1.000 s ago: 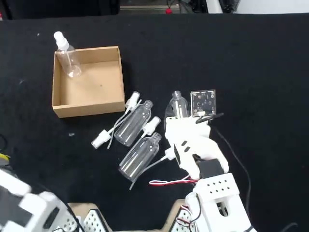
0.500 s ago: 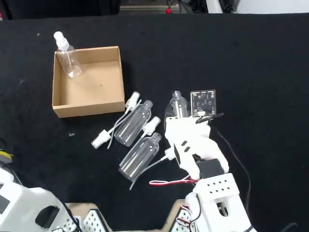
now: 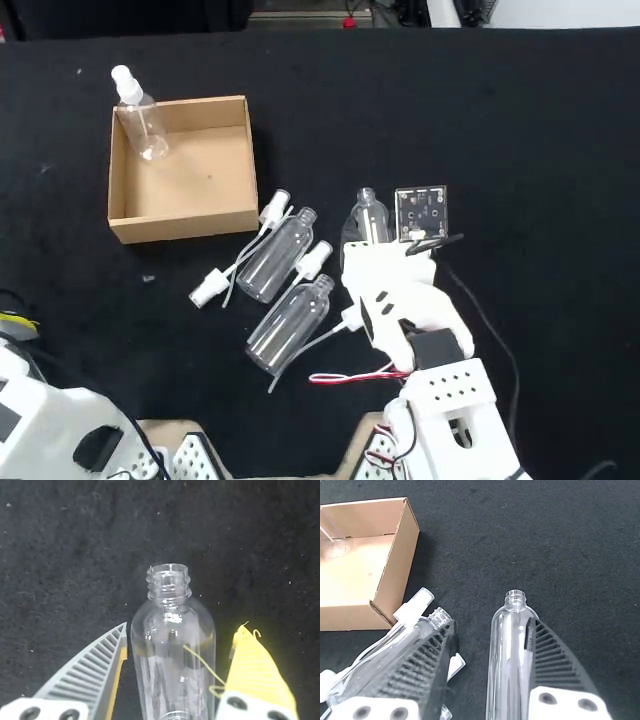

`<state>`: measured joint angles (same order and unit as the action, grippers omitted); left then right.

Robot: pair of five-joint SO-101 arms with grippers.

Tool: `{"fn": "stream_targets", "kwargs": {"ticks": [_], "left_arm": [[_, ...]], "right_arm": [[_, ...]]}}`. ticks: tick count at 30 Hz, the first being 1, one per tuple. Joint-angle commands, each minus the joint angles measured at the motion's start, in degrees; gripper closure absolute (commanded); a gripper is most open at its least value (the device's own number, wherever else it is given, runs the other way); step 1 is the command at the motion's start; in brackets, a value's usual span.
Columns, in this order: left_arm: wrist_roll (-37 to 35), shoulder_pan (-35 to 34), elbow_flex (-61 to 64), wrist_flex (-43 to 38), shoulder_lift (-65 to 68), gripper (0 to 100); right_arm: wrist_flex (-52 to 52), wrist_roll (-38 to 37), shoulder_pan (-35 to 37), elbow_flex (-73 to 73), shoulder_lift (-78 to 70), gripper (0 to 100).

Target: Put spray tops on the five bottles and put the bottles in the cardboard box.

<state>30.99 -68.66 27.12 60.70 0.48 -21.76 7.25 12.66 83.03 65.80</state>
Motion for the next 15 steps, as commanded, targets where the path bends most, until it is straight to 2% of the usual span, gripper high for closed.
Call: {"fn": "stream_targets", "kwargs": {"ticks": [1,15], "left_arm": [[-1.2,0.7,-0.3,-0.6,-0.4,69],[-1.1,0.7,-0.3,-0.7,-0.3,74]], "right_arm": [[1.3,0.2,-0.8,-1.3,0.7,78.6],[1.3,0.2,-0.9,-1.3,0.7,78.6]]}}
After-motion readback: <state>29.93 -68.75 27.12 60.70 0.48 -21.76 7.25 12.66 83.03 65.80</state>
